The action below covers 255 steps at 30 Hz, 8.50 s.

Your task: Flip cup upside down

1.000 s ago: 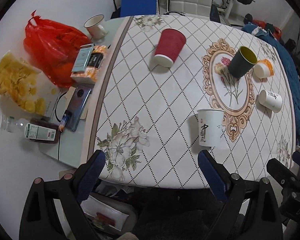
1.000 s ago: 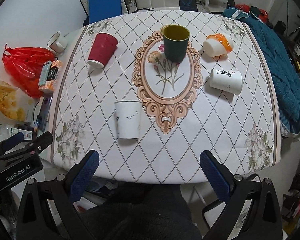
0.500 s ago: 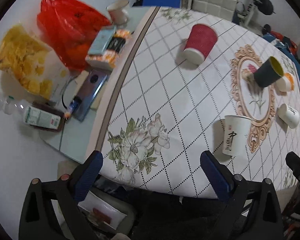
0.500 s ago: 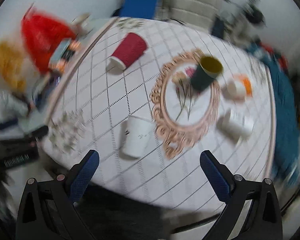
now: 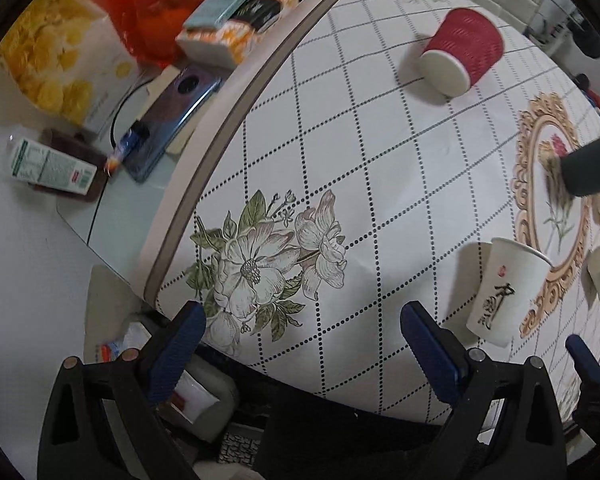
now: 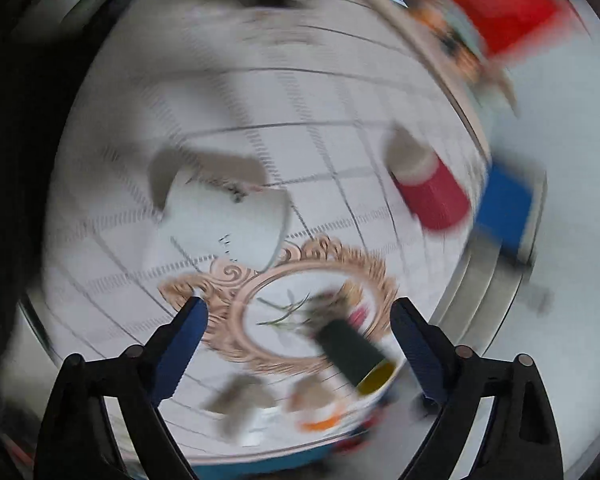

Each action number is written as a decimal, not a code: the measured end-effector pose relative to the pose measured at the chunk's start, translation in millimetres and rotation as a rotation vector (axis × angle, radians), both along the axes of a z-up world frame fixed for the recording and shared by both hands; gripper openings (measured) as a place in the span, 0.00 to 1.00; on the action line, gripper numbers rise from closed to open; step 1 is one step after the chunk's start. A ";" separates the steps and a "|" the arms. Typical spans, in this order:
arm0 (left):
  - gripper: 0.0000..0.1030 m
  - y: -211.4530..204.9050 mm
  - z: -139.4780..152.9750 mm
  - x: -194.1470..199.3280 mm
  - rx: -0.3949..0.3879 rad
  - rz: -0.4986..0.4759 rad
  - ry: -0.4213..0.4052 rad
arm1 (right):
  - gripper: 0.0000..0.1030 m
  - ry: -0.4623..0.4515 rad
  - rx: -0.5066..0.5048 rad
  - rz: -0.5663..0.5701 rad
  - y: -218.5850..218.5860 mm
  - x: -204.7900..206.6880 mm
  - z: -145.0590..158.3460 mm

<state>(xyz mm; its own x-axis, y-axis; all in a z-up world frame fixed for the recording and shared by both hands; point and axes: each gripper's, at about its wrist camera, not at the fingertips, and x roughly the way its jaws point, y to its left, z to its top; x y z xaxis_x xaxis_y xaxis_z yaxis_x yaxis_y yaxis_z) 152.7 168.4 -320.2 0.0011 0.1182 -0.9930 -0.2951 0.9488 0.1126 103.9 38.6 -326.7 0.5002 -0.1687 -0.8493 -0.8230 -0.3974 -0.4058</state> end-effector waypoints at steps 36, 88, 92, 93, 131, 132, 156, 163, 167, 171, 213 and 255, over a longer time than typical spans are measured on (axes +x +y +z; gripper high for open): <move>0.97 9.4 -45.1 -5.6 0.027 0.117 0.080 | 0.84 0.020 -0.262 1.185 -61.2 -32.1 -110.8; 0.97 -48.0 -5.6 38.7 0.059 -0.209 -0.003 | 0.63 0.354 -0.111 -0.678 -29.5 47.4 -96.5; 0.97 -58.6 -6.1 39.5 0.059 -0.243 -0.004 | 0.63 0.400 -0.098 -0.854 -45.7 55.5 -99.2; 0.97 -61.0 -6.4 39.4 0.060 -0.250 -0.004 | 0.63 0.409 -0.094 -0.895 -50.4 55.8 -99.9; 0.97 -103.6 -13.4 30.0 0.080 -0.319 0.020 | 0.61 0.449 0.071 -1.482 -170.5 155.7 -120.8; 0.97 -104.3 -13.2 30.5 0.080 -0.319 0.020 | 0.61 0.440 0.092 -1.485 -173.1 158.3 -117.8; 0.97 -111.1 -22.7 59.5 0.115 -0.262 0.061 | 0.60 -0.028 1.045 -1.418 -148.8 159.0 -46.1; 0.97 -113.7 -23.3 56.6 0.106 -0.249 0.056 | 0.61 -0.005 1.035 -1.387 -151.7 128.2 -40.1; 0.97 -118.2 -19.2 55.7 0.094 -0.255 0.034 | 0.61 0.004 1.012 -1.381 -150.7 122.9 -41.2; 0.97 -124.4 -8.3 52.8 0.078 -0.279 -0.005 | 0.64 0.016 0.974 -1.424 -150.3 120.1 -39.2; 0.99 -171.0 258.2 -112.0 0.002 -0.418 -0.474 | 0.95 -0.356 1.126 -1.730 -219.0 -106.7 291.6; 0.99 -178.6 302.7 -142.7 -0.001 -0.397 -0.518 | 0.97 -0.343 1.191 -1.656 -219.4 -141.8 366.0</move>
